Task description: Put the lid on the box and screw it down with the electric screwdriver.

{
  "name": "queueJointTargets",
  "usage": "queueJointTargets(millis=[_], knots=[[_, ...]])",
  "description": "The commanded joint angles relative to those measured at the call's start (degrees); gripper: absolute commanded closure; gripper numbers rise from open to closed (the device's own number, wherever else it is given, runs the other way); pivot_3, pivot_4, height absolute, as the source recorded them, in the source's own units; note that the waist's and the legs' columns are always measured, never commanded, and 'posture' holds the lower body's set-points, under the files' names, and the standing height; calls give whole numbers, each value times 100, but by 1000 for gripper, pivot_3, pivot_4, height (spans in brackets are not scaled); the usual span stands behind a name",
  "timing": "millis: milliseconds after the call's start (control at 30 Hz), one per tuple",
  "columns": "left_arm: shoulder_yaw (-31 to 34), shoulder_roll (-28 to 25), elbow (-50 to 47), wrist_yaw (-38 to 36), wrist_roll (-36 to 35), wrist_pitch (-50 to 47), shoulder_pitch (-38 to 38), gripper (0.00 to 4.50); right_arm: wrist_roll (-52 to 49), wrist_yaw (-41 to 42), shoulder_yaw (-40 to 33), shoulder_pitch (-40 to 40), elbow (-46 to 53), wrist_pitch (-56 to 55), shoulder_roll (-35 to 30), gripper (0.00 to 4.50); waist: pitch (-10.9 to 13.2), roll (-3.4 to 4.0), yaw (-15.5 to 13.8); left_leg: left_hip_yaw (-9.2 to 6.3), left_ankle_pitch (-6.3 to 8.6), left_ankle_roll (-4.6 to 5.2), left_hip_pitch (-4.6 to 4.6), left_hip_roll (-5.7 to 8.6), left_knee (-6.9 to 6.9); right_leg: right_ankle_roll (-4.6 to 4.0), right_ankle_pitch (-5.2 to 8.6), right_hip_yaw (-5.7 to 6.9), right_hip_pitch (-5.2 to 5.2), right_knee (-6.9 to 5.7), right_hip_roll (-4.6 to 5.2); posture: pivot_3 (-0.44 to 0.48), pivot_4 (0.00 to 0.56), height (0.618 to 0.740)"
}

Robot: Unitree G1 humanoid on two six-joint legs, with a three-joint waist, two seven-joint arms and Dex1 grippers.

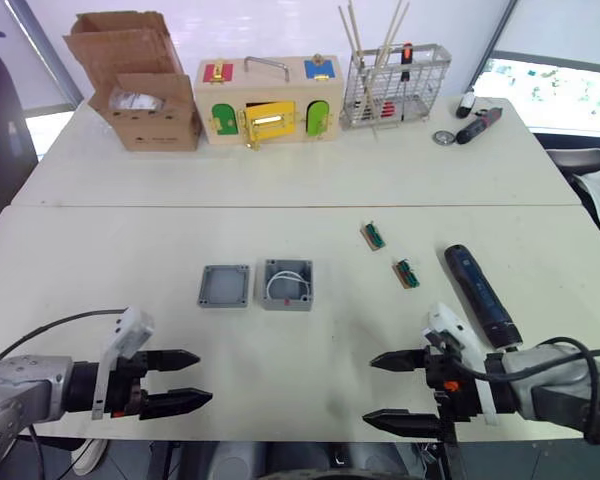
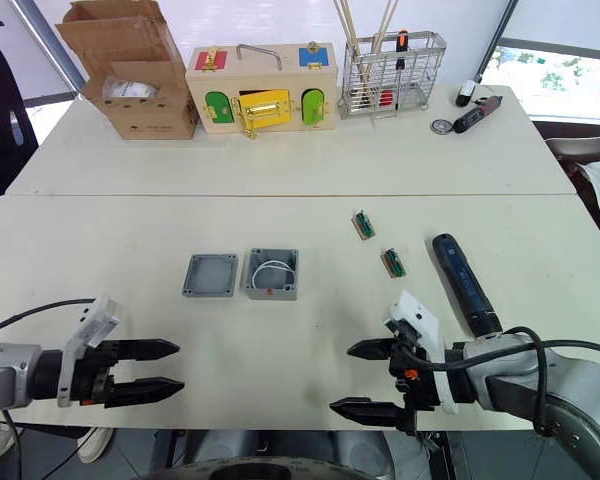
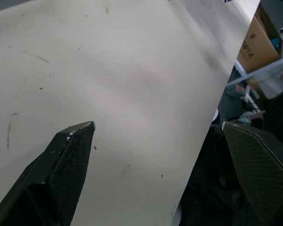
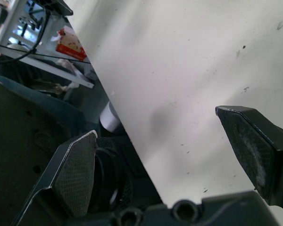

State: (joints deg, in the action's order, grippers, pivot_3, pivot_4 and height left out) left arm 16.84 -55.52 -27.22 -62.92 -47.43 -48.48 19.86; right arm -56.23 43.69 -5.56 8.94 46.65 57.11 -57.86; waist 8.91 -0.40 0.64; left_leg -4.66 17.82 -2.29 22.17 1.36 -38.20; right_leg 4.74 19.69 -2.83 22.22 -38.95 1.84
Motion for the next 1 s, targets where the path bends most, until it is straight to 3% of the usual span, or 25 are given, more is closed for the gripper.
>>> queueJointTargets(millis=[33,533,700,833,933,1000], knots=[[110,-24,-62,-17,-150,-101,-22,46,22,33,34,-74,26,-56,-16,0,0,0,-4,0,0,0,0,0,0,0,0,0,0,0,0,0,150,740],[267,-11,-76,91,-305,-238,-200,46,-136,-101,-40,-329,-105,-138,331,0,0,0,4,0,0,0,0,0,0,0,0,0,0,0,-1,0,150,740],[168,-168,129,228,118,-44,-510,46,90,-244,47,-516,-168,-57,237,0,0,0,-4,-1,0,0,0,0,0,0,0,1,0,0,0,0,150,740],[-18,-415,658,405,282,-57,-2024,46,-815,-605,-427,-1205,-354,351,214,0,4,-7,-24,-5,-1,-1,-1,1,-5,-2,-2,6,-2,-5,-2,0,150,740],[-846,-616,720,124,353,-303,-3722,46,-1550,-886,-604,-1912,-466,538,139,0,9,-15,-30,-11,-1,-2,9,3,-12,-3,-5,14,1,-7,-4,0,150,740],[-1327,-651,821,-166,451,-339,-4374,46,-1662,-1027,-498,-2212,-468,621,100,0,8,-15,5,-10,-1,-1,15,5,-11,-2,-4,13,6,-3,-4,0,150,740]])
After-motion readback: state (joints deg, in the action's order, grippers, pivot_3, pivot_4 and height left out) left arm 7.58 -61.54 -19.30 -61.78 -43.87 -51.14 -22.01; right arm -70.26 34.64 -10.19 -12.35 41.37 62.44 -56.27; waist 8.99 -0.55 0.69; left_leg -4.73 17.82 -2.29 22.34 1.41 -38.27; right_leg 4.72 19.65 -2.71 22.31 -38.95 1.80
